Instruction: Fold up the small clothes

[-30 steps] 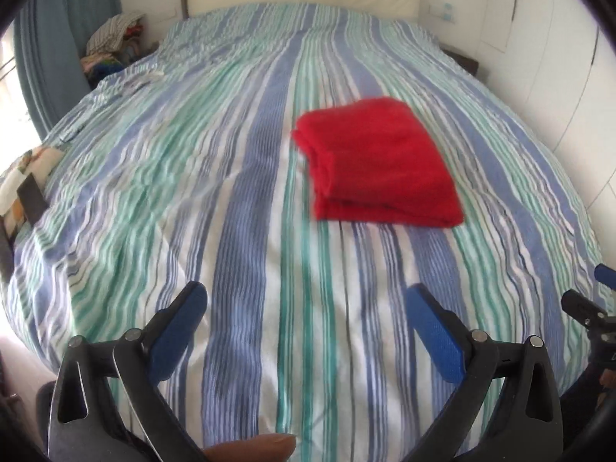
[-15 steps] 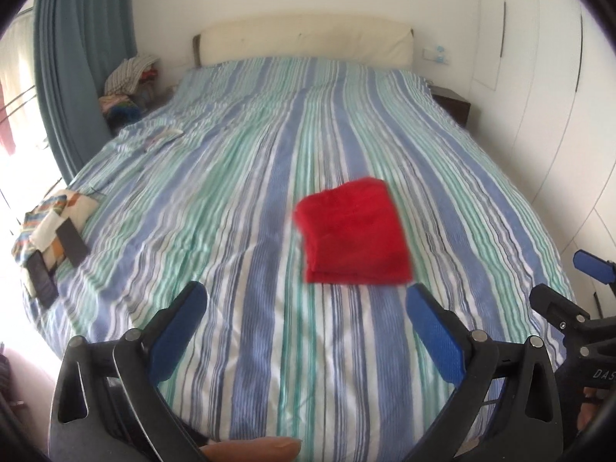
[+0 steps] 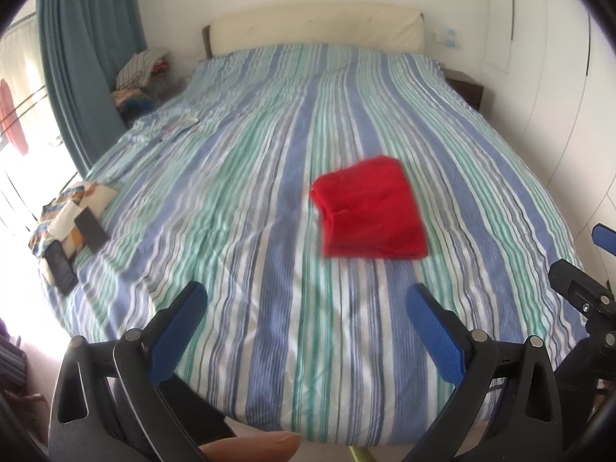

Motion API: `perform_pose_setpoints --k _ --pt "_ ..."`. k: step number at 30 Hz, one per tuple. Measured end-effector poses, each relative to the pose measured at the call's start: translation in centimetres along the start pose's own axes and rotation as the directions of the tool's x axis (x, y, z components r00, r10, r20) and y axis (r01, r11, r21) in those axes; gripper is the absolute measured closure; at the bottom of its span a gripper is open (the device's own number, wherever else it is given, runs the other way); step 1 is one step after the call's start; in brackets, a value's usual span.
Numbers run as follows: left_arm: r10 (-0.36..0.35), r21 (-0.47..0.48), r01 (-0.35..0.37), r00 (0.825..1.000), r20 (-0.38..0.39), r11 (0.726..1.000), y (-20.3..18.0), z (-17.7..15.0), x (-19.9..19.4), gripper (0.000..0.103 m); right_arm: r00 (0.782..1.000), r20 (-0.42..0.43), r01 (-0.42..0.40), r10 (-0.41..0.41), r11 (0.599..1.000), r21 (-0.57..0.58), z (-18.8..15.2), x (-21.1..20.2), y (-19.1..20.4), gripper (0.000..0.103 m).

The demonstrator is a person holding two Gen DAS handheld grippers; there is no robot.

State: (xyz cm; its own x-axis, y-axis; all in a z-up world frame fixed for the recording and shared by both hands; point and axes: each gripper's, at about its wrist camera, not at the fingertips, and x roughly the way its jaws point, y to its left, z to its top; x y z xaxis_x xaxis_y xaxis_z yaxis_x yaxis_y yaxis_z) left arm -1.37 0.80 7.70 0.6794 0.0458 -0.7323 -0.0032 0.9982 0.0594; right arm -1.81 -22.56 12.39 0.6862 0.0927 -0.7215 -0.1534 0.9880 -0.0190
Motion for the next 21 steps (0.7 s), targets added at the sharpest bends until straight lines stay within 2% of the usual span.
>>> perform_pose_setpoints --k 21 --pt "0.039 -0.031 -0.039 0.999 0.008 0.999 0.6 0.0 -0.4 0.0 1.0 0.005 -0.018 0.018 1.0 -0.026 -0.1 -0.1 1.3 0.001"
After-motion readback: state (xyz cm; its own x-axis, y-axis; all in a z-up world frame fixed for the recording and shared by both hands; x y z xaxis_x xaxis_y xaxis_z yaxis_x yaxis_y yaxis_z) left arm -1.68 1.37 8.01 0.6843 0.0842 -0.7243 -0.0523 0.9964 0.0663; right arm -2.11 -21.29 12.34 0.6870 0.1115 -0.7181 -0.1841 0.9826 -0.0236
